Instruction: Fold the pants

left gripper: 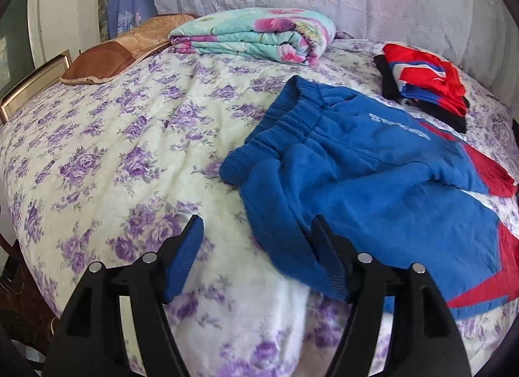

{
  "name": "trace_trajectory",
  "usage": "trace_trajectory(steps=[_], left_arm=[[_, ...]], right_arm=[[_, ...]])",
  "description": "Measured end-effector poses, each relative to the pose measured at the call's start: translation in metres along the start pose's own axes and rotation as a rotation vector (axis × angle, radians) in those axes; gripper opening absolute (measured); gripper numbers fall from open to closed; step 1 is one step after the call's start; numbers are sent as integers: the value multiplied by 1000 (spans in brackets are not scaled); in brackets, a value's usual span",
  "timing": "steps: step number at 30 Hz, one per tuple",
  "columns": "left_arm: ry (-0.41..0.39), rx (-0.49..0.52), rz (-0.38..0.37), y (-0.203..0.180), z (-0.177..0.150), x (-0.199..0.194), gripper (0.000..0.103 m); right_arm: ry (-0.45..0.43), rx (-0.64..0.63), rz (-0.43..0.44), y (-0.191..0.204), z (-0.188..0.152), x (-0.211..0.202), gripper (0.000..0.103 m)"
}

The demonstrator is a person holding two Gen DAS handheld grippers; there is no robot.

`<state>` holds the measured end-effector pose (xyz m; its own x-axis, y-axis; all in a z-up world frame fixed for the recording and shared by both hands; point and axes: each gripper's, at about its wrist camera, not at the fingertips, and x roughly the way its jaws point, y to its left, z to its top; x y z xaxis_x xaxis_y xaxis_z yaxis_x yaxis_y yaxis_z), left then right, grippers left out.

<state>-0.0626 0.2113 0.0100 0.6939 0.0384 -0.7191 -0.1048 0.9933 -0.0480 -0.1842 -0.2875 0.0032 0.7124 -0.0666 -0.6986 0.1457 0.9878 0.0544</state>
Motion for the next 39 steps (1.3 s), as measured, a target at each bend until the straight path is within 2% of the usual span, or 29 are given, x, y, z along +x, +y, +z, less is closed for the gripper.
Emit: trace_trajectory(steps=[2, 4, 7, 8, 11, 12, 13, 16, 20, 22, 26, 31, 35, 39], left_arm=[[-25, 58, -39, -16, -11, -19, 67], [-57, 132, -86, -36, -20, -35, 67], [-110, 215, -132, -65, -25, -55, 67], [-115, 226, -149, -73, -25, -58, 67], [-98, 217, -211, -88, -22, -63, 67], [-96, 210, -230, -91, -22, -65, 68], [-100, 202, -241, -95, -24, -68, 70], [-148, 220, -206, -100, -23, -79, 79], [-195, 233, -127, -88, -4, -83, 84], [-183, 189, -100, -73, 21, -73, 84], [-145, 101, -97, -48, 76, -41, 84], [-95, 18, -35, -34, 145, 19, 84], [-49, 31, 8, -43, 179, 62, 84], [15, 56, 22, -58, 200, 106, 84]], right_arm=[[-24, -36, -35, 6, 1, -11, 35], [-64, -61, -72, 12, 3, -23, 55], [-132, -104, -123, 23, 12, -42, 59], [-151, -110, -127, 26, 16, -48, 60], [-204, -112, -118, 36, 26, -60, 75], [-229, -101, -91, 39, 29, -65, 81], [-243, -82, -51, 42, 30, -68, 82], [-234, -75, 70, 54, 34, -74, 82], [-248, -132, 89, 57, 53, -82, 82], [-247, -91, 137, 47, 73, -81, 82], [-235, 6, 217, 31, 117, -62, 82], [-159, 16, 330, 34, 176, 3, 82], [-77, -19, 314, 36, 219, 69, 76], [20, -99, 320, 44, 242, 134, 65]])
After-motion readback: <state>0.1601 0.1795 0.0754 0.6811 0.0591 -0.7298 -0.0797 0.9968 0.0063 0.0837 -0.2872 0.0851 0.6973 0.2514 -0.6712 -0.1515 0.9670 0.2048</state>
